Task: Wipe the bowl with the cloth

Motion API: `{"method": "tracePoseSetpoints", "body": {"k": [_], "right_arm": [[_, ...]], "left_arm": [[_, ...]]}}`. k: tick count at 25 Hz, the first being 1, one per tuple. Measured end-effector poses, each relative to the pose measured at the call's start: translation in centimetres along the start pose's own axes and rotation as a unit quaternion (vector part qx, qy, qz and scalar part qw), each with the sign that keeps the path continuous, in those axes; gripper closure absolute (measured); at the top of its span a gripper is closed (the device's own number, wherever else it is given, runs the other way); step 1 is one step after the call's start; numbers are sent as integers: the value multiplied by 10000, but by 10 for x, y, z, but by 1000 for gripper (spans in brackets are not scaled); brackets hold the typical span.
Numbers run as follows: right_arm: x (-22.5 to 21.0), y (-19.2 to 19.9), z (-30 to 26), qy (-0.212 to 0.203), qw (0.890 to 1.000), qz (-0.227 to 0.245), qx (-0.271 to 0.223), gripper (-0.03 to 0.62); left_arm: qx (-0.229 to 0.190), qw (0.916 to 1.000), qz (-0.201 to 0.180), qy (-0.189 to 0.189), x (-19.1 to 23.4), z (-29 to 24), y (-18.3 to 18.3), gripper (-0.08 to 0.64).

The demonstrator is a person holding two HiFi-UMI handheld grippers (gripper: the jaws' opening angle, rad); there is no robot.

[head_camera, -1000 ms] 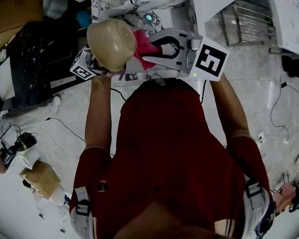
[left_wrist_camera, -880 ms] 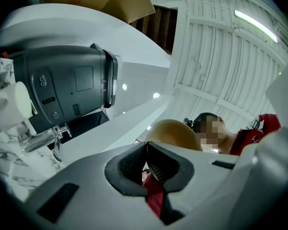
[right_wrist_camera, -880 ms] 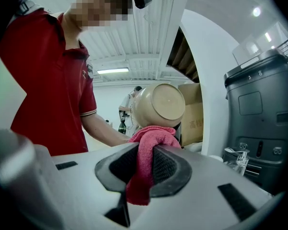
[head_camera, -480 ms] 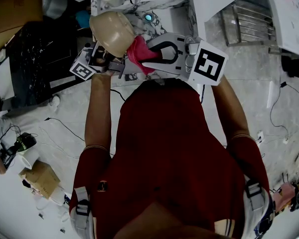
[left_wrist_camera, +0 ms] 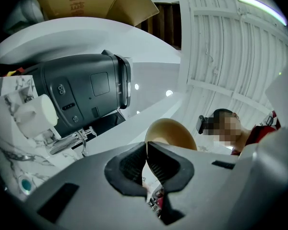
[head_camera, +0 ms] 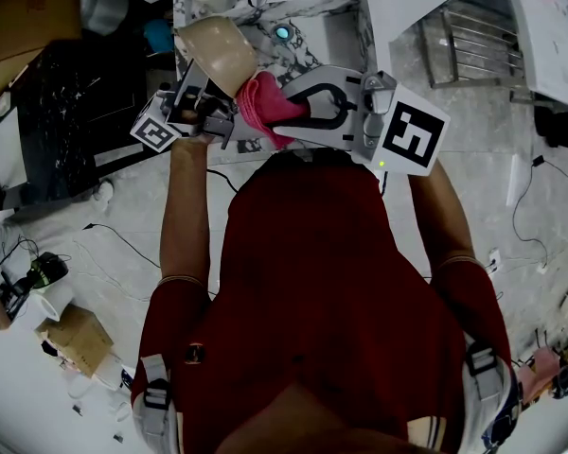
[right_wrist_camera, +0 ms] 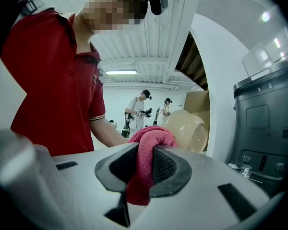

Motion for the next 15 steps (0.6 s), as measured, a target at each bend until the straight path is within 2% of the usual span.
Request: {"method": "tracePoseSetpoints", "body": {"k": [7, 15], "right_arm": [[-7, -16, 8, 305, 9991, 172, -232, 535], [-17, -29, 13, 566, 9971, 352, -353, 535]], "left_arm": [[196, 9998, 30, -40, 4, 7, 5, 541], [685, 9974, -89, -206, 6, 7, 18, 542]]}}
Point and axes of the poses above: the fingertips, and each gripper's own axes: z backward along the fingers, x to its left, y out of its underside, the point moved 3 cm from there along z, backward along the fingers, and after that the axes turned 11 degrees about z, right-handed, at the moved point
